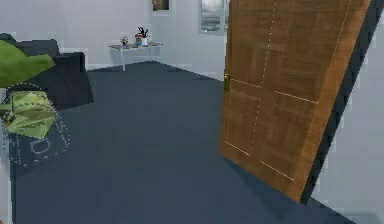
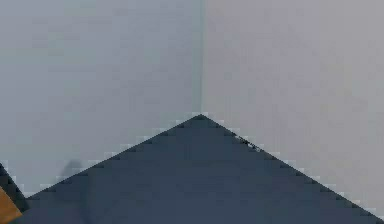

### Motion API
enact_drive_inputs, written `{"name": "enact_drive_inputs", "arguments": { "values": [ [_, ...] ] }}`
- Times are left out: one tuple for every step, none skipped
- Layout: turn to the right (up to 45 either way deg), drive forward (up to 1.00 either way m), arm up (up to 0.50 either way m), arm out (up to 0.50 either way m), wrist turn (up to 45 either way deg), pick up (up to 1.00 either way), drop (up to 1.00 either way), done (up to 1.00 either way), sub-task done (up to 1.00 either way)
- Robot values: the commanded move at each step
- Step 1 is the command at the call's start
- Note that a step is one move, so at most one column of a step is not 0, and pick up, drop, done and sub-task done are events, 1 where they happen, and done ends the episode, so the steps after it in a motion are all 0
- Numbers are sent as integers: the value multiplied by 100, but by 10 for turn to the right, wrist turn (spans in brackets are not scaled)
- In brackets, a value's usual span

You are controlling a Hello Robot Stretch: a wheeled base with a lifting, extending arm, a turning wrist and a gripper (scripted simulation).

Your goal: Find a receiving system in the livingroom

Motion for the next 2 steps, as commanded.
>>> {"name": "enact_drive_inputs", "arguments": {
  "values": [
    [90, 0, 0, 0, 0, 0, 0, 0, 0],
    [0, 15, 0, 0, 0, 0, 0, 0, 0]
  ]
}}
